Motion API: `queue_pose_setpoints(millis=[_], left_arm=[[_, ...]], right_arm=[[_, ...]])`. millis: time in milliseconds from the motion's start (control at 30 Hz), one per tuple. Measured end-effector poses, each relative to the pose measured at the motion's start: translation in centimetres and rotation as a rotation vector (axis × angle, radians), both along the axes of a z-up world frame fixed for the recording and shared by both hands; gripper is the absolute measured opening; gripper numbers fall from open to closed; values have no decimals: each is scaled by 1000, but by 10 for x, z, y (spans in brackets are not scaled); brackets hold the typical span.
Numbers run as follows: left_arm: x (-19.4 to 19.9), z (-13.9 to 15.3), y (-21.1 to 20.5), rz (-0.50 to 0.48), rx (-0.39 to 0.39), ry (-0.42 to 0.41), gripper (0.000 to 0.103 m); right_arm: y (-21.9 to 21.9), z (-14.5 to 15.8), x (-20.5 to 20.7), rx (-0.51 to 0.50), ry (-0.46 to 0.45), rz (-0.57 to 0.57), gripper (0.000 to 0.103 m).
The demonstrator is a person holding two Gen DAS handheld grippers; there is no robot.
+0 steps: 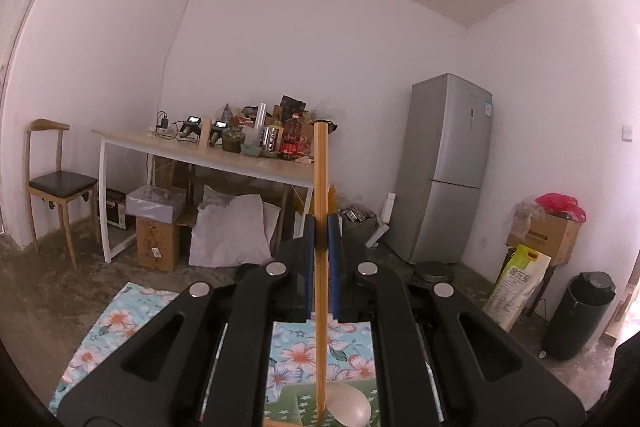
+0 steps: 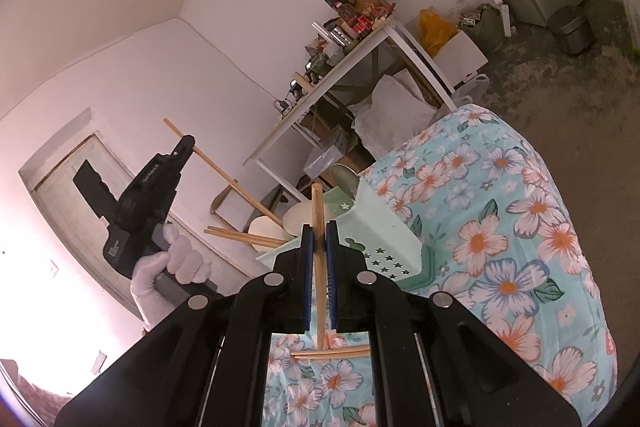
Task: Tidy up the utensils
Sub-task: 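Lower the chopstick into the holder and open left gripper while right gripper lifts its chopstick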
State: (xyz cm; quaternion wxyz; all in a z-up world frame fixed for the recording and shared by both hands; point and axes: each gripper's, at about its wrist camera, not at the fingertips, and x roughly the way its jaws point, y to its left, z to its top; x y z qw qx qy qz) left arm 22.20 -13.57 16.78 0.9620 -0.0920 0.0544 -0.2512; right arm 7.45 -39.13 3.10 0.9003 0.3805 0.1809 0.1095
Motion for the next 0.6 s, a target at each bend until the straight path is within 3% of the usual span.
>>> queue_pose_setpoints(millis=[167, 233, 333, 600], left_arm=[[7, -17, -3, -47, -5, 26, 9], [4, -20, 0, -51, -3, 28, 29], [-8, -19, 11, -47, -38, 6, 40], [-57, -9, 46, -22, -41, -50, 64]], right_arm=[[-1, 1, -1, -8, 6, -6, 7], [-1, 2, -2, -16, 8, -11, 7], [1, 7, -5, -30, 8, -16, 7], [22, 37, -18, -150, -56, -28, 7]])
